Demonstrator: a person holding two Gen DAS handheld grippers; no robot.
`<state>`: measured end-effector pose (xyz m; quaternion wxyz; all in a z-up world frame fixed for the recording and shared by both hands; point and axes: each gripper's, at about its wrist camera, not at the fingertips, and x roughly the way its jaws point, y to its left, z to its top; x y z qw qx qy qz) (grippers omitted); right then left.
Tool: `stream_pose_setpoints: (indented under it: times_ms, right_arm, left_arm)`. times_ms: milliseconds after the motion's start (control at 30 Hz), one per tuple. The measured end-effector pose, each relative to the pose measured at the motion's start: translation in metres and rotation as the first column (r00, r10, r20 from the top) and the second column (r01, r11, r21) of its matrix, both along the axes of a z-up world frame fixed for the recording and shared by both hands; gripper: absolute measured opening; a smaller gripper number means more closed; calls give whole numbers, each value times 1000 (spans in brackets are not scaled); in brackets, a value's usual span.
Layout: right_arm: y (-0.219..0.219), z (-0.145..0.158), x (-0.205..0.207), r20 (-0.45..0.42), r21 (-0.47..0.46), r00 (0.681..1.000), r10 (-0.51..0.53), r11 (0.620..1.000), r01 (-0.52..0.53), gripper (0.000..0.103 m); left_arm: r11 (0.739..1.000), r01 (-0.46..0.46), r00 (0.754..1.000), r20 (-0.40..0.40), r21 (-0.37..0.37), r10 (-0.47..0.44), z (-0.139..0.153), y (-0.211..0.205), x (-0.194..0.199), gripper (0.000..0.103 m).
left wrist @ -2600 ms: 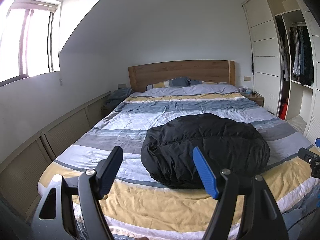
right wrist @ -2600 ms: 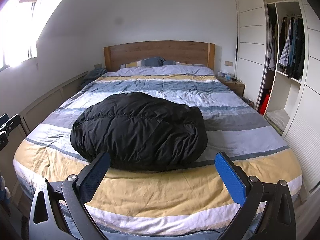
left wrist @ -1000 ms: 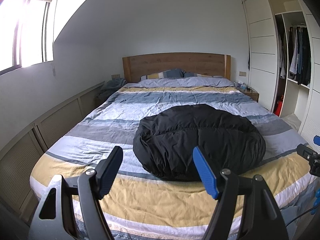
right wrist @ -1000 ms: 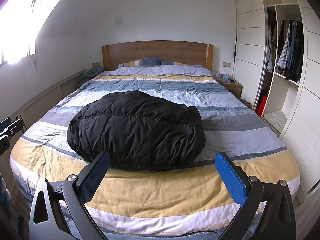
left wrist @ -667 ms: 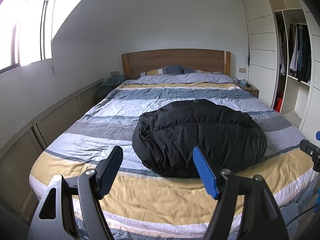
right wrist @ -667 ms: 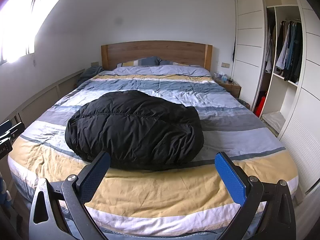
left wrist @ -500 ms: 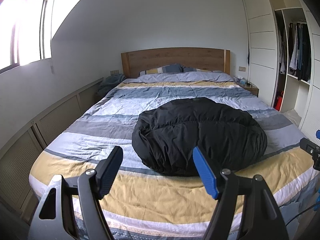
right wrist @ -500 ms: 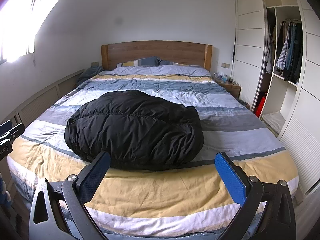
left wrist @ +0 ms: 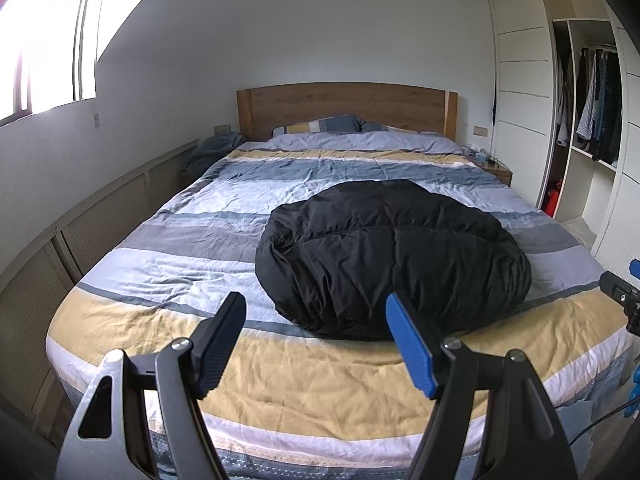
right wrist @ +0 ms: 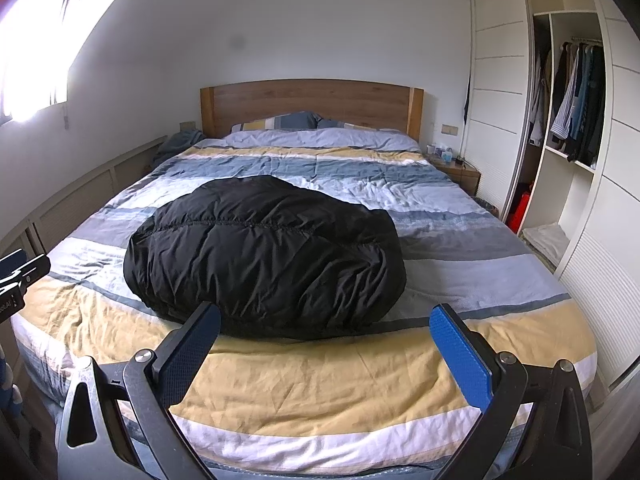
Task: Fold large clothes
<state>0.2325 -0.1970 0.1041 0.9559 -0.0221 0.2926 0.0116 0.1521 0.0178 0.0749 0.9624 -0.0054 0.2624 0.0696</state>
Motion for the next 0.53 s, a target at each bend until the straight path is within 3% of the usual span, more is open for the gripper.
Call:
stream_pose_setpoints:
  times_ms: [533]
  right_arm:
    - [-4, -8, 3, -8, 5, 1000, -17, 1000, 17, 103]
  left_arm:
    - [1000, -26, 999, -20, 0, 26, -6, 8, 2, 71]
